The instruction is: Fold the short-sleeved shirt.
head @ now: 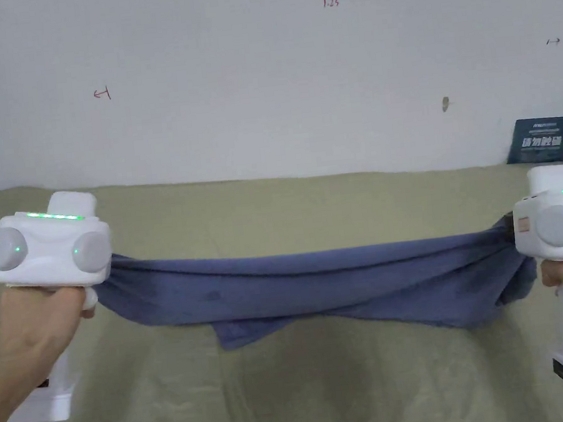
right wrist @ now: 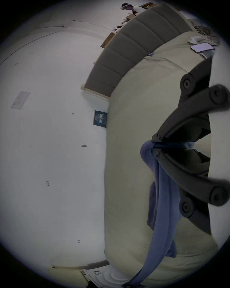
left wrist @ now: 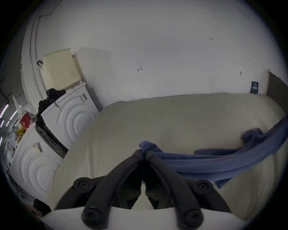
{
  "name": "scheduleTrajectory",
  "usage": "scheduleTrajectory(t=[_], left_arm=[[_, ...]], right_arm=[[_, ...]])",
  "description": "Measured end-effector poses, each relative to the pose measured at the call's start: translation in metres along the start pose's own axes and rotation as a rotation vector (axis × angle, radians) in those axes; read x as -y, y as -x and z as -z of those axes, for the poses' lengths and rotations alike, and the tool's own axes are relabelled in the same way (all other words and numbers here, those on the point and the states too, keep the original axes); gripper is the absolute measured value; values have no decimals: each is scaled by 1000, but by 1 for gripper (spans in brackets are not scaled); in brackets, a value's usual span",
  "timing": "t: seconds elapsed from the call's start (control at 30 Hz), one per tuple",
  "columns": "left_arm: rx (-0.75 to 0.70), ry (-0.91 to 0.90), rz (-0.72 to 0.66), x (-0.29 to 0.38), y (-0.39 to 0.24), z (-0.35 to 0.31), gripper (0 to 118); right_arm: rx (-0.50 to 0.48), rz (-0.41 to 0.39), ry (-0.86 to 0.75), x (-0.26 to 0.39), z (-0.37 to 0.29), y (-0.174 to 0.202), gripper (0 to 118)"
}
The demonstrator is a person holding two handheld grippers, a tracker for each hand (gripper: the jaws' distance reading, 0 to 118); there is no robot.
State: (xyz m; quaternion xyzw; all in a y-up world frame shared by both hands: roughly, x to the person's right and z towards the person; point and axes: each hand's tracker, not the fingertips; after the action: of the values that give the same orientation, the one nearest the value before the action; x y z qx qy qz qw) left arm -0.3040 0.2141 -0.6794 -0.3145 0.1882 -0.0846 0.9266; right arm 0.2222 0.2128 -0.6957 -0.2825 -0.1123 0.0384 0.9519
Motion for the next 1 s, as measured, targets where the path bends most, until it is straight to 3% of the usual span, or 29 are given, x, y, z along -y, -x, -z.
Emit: scheduleTrajectory(t=[0.4,0.63,0.8,0.93,1.0], left_arm=[[168,84,-58,102,66,-154,2],[269,172,-123,221,96,-226,2],[240,242,-55,285,90,-233,2],[237,277,-100,304,91,-225,2],[234,281,-99,303,92,-225,2]], right_arm=[[-69,-41,49,108,-152,-64,6],[-124,32,151,233,-233,-102,6],[-115,-7,242,290,-239,-108,6],[-114,17,274,304,-237,-103,6],[-112,-9,288,308,-230,-101,6]])
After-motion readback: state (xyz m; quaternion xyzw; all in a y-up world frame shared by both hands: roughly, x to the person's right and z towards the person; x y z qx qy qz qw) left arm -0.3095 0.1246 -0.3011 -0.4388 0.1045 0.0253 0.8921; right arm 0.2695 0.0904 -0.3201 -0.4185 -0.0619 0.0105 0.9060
